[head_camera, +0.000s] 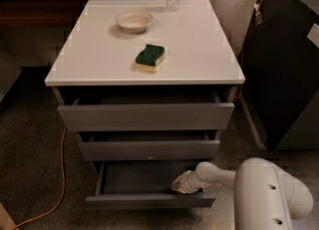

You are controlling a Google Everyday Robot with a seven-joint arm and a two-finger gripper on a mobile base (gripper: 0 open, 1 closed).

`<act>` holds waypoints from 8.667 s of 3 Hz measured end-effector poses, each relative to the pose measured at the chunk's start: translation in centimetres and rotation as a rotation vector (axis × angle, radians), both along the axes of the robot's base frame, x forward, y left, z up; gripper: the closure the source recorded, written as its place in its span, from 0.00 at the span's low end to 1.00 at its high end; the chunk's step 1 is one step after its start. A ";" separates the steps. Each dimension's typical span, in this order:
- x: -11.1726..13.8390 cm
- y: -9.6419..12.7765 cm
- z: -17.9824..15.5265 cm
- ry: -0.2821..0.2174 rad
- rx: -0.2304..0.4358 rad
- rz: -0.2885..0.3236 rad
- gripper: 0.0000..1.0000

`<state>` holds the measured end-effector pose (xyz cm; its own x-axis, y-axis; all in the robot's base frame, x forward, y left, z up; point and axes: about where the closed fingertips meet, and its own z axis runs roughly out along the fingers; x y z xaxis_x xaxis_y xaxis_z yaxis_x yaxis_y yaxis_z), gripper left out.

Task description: Place sponge into bottom drawer

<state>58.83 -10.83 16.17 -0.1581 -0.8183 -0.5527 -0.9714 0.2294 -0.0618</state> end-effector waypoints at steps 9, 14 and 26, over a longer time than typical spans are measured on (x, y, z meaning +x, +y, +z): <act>-13.4 2.7 2.5 -0.053 -0.028 -0.003 0.20; -6.1 7.6 15.0 -0.032 0.117 -0.214 0.00; -18.3 12.1 49.0 0.015 0.027 -0.077 0.00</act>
Offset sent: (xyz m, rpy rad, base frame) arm -0.0610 -0.0015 -0.0138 -0.0057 0.0525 0.0210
